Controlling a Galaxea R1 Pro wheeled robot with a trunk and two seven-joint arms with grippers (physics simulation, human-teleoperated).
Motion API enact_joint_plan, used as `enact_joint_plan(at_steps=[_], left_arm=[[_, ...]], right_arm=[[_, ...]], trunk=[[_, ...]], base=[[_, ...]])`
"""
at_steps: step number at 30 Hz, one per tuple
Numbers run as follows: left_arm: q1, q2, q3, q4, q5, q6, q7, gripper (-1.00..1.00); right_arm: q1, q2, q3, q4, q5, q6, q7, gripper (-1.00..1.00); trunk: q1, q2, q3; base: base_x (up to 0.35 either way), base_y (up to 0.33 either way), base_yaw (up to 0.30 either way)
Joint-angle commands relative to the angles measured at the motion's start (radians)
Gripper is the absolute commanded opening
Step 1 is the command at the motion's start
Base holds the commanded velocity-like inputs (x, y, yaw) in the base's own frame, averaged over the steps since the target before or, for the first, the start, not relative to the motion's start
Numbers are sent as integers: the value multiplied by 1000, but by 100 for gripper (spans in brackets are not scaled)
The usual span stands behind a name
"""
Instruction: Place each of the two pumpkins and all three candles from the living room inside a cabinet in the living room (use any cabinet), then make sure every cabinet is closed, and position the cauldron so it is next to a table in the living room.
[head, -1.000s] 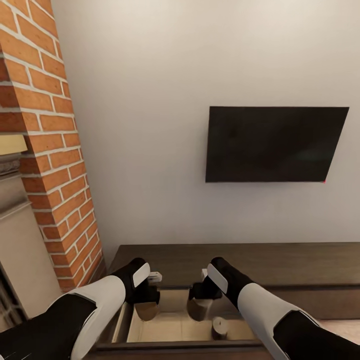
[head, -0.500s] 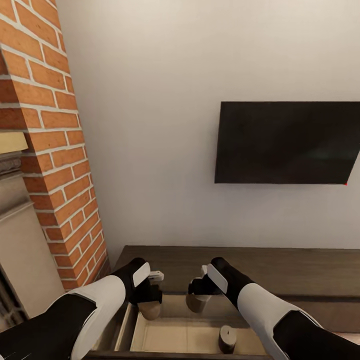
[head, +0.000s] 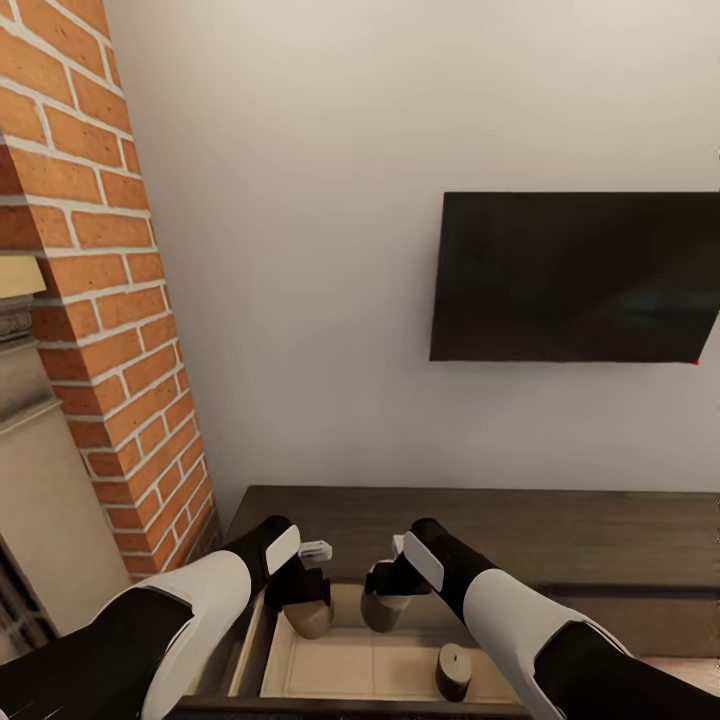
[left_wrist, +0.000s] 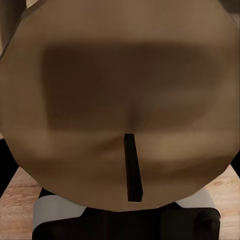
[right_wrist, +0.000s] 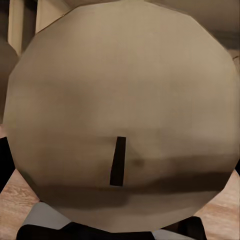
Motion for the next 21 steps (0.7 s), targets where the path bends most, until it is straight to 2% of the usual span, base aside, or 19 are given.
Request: enact_joint_plan(at_steps=[1, 8, 16, 21], left_arm=[[0, 0, -4, -2, 10, 4, 7, -100], [0, 0, -4, -2, 10, 2, 9, -100], [0, 0, -4, -1, 10, -38, 14, -100], [0, 0, -4, -1, 10, -40, 16, -100]], right_arm=[[-1, 0, 5, -1, -11, 2, -9, -100], [-1, 0, 5, -1, -10, 2, -9, -100], [-1, 0, 5, -1, -10, 1, -8, -100], [-1, 0, 5, -1, -9, -1, -8, -100]], trunk=[[0, -1, -3], [0, -1, -14], [0, -1, -27], [0, -1, -35]], base=[[0, 0, -103], [0, 0, -129], [0, 0, -131], [0, 0, -38]])
